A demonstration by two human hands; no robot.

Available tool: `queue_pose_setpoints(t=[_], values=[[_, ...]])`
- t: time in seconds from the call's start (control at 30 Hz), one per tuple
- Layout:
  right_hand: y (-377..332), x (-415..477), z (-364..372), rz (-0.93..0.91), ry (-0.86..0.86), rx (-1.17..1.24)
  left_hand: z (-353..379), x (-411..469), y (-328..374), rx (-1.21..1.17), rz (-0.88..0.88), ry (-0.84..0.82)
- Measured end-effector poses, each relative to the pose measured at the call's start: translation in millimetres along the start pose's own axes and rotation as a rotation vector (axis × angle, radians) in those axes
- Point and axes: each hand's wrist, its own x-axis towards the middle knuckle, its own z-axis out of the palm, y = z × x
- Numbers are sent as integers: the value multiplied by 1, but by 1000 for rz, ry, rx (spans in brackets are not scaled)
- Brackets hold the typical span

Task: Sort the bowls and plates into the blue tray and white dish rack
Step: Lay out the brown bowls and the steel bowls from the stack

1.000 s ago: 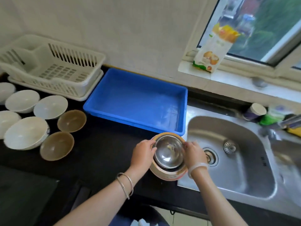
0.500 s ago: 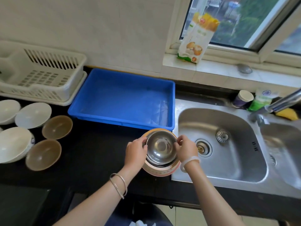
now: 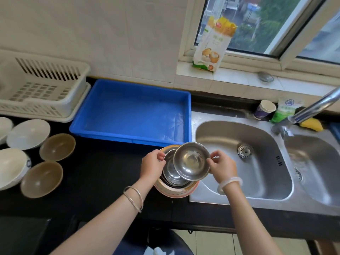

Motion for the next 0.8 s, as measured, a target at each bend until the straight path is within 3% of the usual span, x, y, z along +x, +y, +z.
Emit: queue_pose_setpoints(t=[0.23, 0.47, 0.8], values=[[6, -2, -4, 53, -21, 129, 3, -3, 4, -45, -20, 4], [-12, 0, -14, 37, -72, 308, -19, -6, 8, -249, -71, 53], [-85, -2, 16, -81, -271, 444, -97, -26, -29, -487, -183, 265]])
